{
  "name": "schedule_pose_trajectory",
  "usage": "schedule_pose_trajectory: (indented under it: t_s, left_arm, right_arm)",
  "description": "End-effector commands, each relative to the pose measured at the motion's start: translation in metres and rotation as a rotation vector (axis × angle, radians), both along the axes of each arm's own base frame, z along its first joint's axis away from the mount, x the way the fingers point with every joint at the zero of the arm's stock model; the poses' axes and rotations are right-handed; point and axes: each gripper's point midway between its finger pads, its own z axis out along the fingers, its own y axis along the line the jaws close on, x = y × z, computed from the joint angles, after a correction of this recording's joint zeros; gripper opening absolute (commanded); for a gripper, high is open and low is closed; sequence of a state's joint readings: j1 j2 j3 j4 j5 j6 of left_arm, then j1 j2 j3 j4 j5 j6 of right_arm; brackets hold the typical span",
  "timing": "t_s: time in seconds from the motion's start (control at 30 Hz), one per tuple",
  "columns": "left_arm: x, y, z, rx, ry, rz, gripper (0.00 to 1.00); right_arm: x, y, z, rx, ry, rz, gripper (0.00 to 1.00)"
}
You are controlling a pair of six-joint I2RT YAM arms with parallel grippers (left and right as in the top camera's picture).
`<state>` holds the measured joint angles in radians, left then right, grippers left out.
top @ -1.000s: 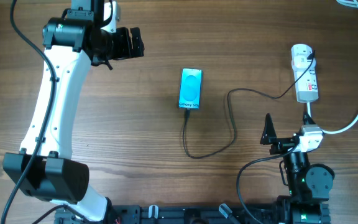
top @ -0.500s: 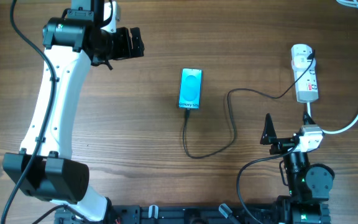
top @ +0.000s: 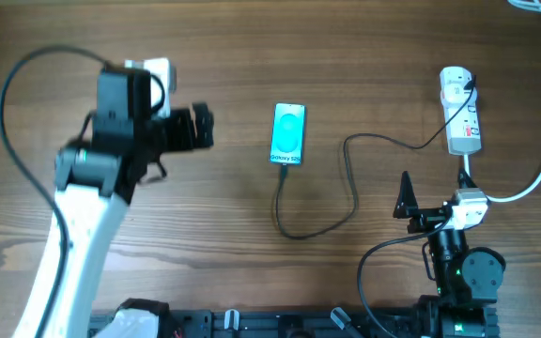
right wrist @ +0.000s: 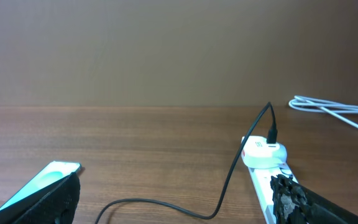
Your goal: Plug charger to phone and switch on socket
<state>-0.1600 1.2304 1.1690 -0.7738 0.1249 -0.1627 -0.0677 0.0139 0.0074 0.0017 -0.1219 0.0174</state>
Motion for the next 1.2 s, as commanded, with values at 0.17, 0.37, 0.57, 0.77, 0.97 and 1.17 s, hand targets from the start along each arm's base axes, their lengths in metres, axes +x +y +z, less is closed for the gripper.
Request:
schedule_pose_trajectory:
  t_s: [0.17, 0.37, 0.57, 0.77, 0.97, 1.17]
  left_arm:
    - [-0.058, 0.005, -0.032, 0.12, -0.26, -0.225, 1.0]
    - [-0.073, 0.02, -0.046, 0.08, -0.367, -0.178, 1.0]
    - [-0.088, 0.021, -0.053, 0.075, -0.553, -0.167, 1.0]
    - [-0.099, 0.036, -0.062, 0.042, -0.654, -0.029, 1.0]
    - [-0.095, 0.056, -0.074, 0.039, -0.656, 0.115, 1.0]
    - [-0.09, 0.059, -0.073, 0.014, -0.756, 0.144, 1.0]
  right_arm:
    - [0.0, -0.001, 0.002, -0.015, -0.013, -0.006, 1.0]
    - [0.0, -0.001, 0.002, -0.015, -0.013, -0.006, 1.0]
    - [0.0, -0.001, 0.002, -0.015, -0.013, -0.007, 1.0]
    - [0.0, -0.001, 0.002, -0.015, -0.013, -0.007, 1.0]
    - [0.0, -0.001, 0.002, -0.015, -0.013, -0.007, 1.0]
    - [0.0, -0.001, 0.002, -0.015, -0.013, -0.007, 1.0]
